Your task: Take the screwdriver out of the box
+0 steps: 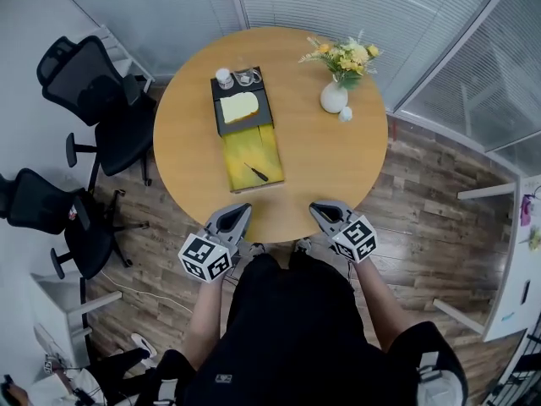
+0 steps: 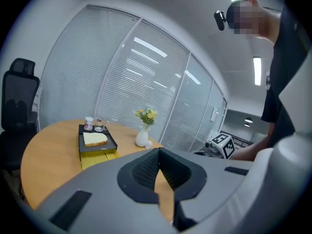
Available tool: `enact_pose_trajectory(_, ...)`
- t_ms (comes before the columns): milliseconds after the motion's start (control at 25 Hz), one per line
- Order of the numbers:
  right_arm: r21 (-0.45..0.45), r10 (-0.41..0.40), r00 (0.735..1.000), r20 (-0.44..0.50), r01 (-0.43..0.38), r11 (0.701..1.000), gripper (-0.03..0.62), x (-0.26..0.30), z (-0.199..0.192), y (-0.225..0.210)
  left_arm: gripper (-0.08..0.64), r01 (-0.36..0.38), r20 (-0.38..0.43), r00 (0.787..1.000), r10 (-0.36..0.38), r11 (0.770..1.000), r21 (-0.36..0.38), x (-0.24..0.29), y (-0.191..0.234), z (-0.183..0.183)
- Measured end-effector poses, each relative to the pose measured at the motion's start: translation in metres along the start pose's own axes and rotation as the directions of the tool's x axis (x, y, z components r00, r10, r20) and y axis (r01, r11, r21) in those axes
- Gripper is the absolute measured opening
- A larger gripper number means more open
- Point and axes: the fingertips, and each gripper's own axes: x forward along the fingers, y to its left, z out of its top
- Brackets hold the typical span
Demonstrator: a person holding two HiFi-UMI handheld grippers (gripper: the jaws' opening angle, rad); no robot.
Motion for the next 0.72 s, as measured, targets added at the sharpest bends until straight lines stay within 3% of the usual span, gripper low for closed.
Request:
enact_pose_trajectory(360,0.089,-0.105,0.994,-0.010,0.106,0.990,0.008,0.022,0.001,0.011,0.006,0.136,-0.123,0.985,-0.123,0.985,0.102,0.023,0.035,0.006)
enact_pose_trajectory(560,0.121,-0.168,0.986,-0.024,0.170,0.978,0.008,0.037,0.006,0.025,0.006,0.231,-0.248,0.952,-0.178,0.951,0.206,0.039,0.067,-0.005)
enact_pose_trajectory(720,0.159,-0.234,0.971,-0.044,0.238,0.958,0.008,0.044,0.002,0.034,0.006,0.312,-0.310,0.922,-0.231,0.918,0.244,0.051,0.087,-0.012)
